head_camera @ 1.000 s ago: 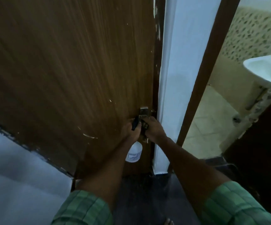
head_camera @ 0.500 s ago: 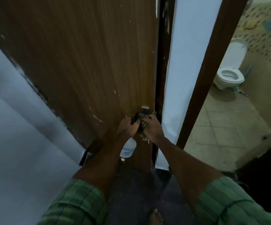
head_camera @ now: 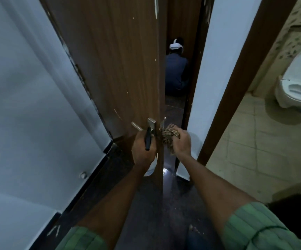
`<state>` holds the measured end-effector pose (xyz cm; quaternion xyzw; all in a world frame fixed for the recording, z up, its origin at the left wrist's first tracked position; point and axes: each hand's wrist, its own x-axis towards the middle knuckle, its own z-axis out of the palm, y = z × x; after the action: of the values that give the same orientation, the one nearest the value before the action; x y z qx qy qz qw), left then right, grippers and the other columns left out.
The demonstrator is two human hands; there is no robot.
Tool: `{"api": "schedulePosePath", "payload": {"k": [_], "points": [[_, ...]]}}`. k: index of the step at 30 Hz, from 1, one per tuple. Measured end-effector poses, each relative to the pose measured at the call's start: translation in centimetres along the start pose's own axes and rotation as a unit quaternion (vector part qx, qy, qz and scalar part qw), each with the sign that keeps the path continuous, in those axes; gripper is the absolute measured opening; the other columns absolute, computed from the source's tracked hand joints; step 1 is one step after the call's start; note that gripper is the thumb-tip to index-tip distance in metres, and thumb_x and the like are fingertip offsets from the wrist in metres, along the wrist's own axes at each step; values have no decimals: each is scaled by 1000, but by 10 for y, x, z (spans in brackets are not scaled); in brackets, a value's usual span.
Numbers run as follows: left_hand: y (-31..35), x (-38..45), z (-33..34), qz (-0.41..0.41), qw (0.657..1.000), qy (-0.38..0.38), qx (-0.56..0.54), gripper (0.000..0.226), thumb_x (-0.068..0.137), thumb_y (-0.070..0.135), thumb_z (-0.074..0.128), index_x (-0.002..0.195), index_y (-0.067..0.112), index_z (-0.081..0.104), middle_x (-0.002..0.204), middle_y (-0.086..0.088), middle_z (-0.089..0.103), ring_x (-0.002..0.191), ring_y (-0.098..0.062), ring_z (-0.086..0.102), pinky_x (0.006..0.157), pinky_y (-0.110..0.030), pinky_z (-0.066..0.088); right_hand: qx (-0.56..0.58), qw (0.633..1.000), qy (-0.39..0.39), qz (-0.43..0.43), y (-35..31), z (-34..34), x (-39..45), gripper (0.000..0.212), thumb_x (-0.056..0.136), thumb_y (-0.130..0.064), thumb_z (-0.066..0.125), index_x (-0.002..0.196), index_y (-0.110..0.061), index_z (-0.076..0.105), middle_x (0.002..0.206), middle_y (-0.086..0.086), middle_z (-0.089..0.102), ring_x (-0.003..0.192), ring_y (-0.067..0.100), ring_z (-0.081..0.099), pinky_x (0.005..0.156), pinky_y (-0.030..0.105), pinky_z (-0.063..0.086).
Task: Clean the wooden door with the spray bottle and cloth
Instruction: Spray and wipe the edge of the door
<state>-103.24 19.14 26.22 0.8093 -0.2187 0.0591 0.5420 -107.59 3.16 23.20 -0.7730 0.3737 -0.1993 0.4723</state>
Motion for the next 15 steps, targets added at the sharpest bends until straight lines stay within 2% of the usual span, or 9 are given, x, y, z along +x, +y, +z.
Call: {"api": "schedulePosePath", "payload": {"k": [3, 5, 7, 10, 12, 15], "points": [[3, -10, 4, 8, 1000, 22, -20, 20, 101, 30, 60, 110, 15, 70, 99, 3, 70, 93, -14, 68, 79, -26, 51, -5, 997, -63, -36, -24, 2, 12, 53, 93, -10, 46, 141, -28, 59, 131, 6, 52, 123, 23, 44, 109, 42, 39], [5, -15, 4, 4, 999, 27, -24, 14, 103, 25, 61, 108, 15, 70, 95, 0, 71, 87, -16, 69, 75, -33, 53, -13, 990, -115, -74, -35, 10, 16, 49, 97, -10, 44, 140, -29, 60, 125, 5, 51, 118, 20, 43, 99, 33, 35], [3, -27, 4, 2, 999, 44, -28, 11, 102, 20, 63, 107, 14, 71, 94, 0, 71, 86, -15, 69, 75, -32, 53, -27, 981, -154, -113, -37, 18, 10, 41, 98, -11, 45, 129, -26, 66, 121, 5, 52, 109, 19, 45, 90, 28, 32], [9, -29, 13, 1, 996, 92, 9, 9, 103, 20, 63, 104, 15, 70, 95, 3, 70, 88, -14, 68, 76, -33, 53, -13, 958, -222, -181, -39, 27, 18, 28, 94, -18, 51, 114, -26, 70, 112, -1, 54, 105, 15, 49, 95, 36, 44], [13, -33, 15, -18, 992, 124, 31, 10, 103, 20, 61, 97, 15, 67, 90, 2, 67, 83, -14, 66, 72, -32, 50, -2, 937, -278, -213, -35, 35, 19, 21, 95, -27, 54, 109, -28, 70, 104, -6, 52, 98, 15, 54, 91, 41, 51], [14, -45, 11, -63, 977, 197, 51, 15, 102, 20, 61, 87, 19, 62, 78, 6, 62, 70, -9, 61, 64, -24, 43, 9, 907, -354, -228, -36, 43, 9, 27, 92, -46, 53, 105, -33, 72, 97, -9, 52, 92, 15, 59, 84, 41, 54]]}}
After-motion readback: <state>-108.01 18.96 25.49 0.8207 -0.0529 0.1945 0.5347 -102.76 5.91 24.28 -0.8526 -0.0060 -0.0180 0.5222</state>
